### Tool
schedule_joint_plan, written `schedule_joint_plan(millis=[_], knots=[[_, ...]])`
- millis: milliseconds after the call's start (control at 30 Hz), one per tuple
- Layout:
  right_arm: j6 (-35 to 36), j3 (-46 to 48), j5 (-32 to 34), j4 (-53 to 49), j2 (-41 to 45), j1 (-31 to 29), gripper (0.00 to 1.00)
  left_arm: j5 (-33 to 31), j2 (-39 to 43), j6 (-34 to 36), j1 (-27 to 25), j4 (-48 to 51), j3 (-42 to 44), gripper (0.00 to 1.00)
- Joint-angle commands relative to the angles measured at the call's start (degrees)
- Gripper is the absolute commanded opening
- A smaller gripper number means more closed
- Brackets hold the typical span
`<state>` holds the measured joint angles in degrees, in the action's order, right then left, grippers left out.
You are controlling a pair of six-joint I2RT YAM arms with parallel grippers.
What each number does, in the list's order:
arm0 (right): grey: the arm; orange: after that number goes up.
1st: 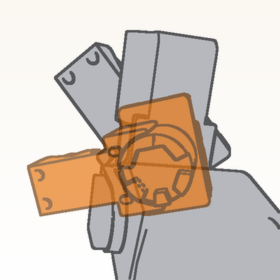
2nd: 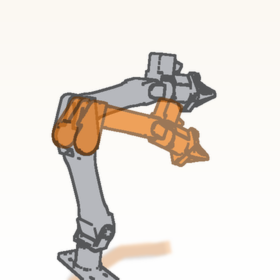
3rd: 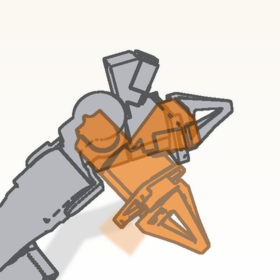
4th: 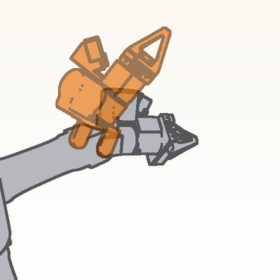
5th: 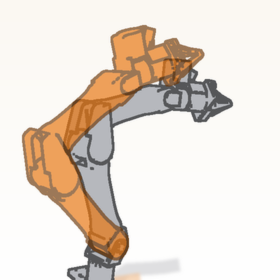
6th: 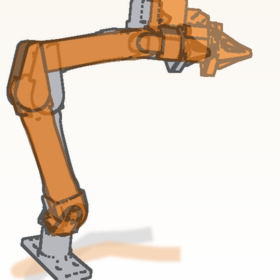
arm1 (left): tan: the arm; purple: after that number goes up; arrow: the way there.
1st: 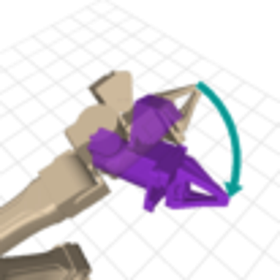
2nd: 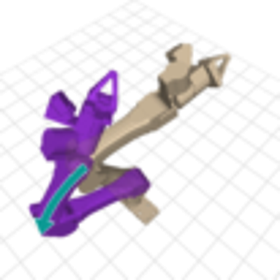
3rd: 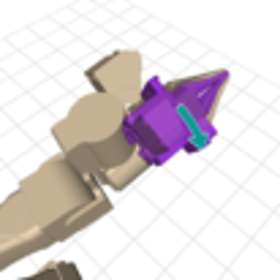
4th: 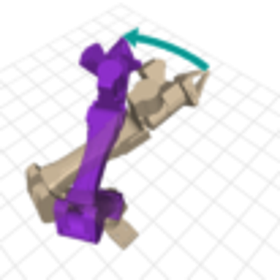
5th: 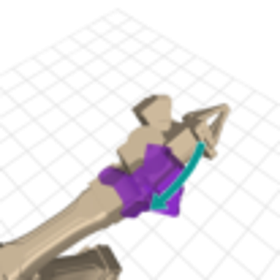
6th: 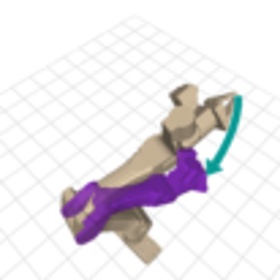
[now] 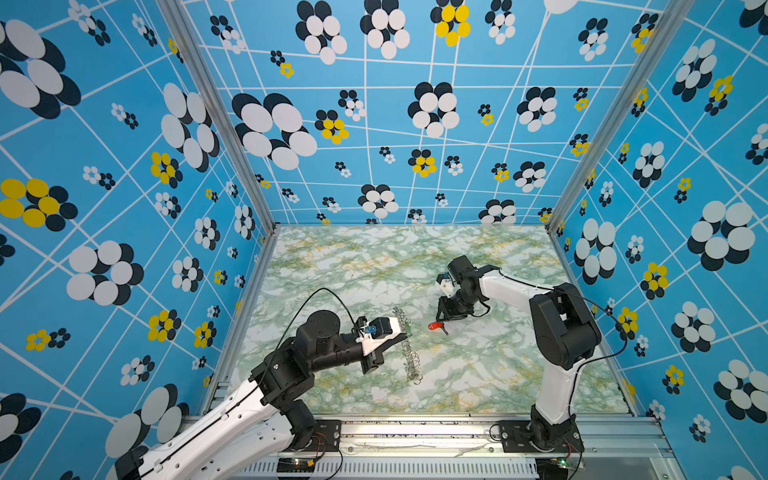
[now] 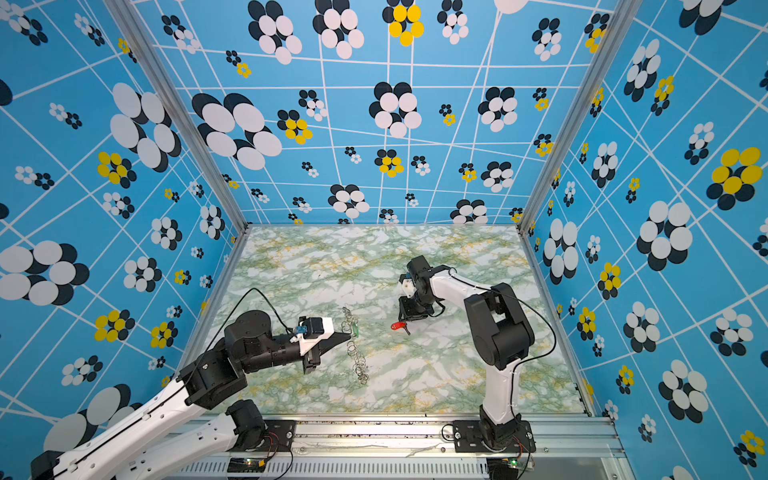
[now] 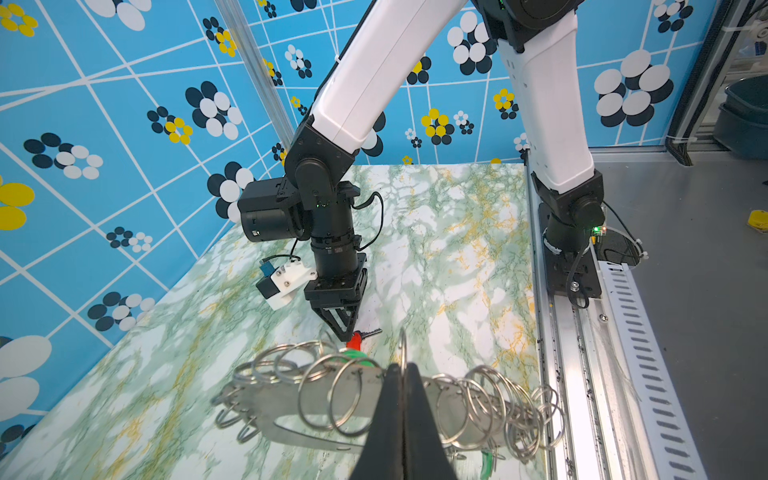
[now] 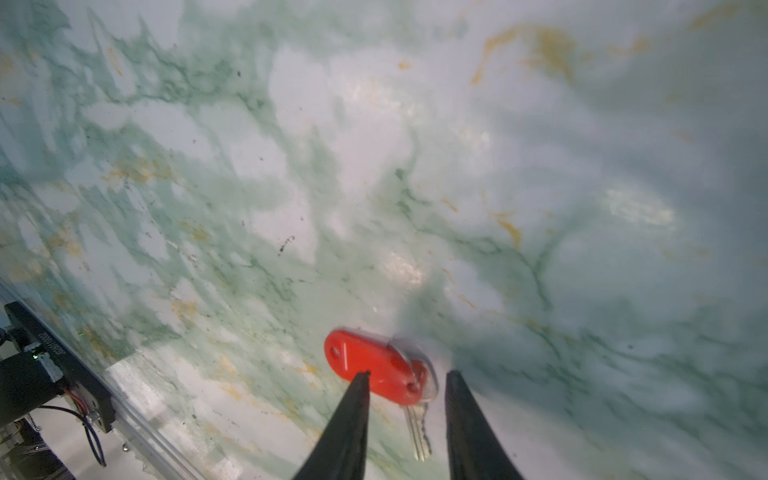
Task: Put the keys on the keyring
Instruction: 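Lower the right gripper over the red-tagged key and close on it, then lift the red-tagged key by its ring with the right gripper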
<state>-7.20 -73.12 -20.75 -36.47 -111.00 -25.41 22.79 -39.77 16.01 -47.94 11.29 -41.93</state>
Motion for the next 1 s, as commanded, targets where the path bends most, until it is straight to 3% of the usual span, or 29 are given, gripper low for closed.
schedule_joint_plan(millis=[0,567,967], knots=[[1.41,-1.30,-1.04,-0.62,-1.22,0.18,0.33,1.06,1.01,-0.67,0.76,-1.36,-0.25,0.00],[1.33,-2.14,-3.06,0.08,-2.90,0.18,0.29,1.03,1.01,-0.98,0.94,-1.09,-0.46,0.00],[1.67,-1.94,-3.98,0.23,-2.82,0.18,0.14,0.94,1.01,-1.07,1.14,-0.57,-0.96,0.00]])
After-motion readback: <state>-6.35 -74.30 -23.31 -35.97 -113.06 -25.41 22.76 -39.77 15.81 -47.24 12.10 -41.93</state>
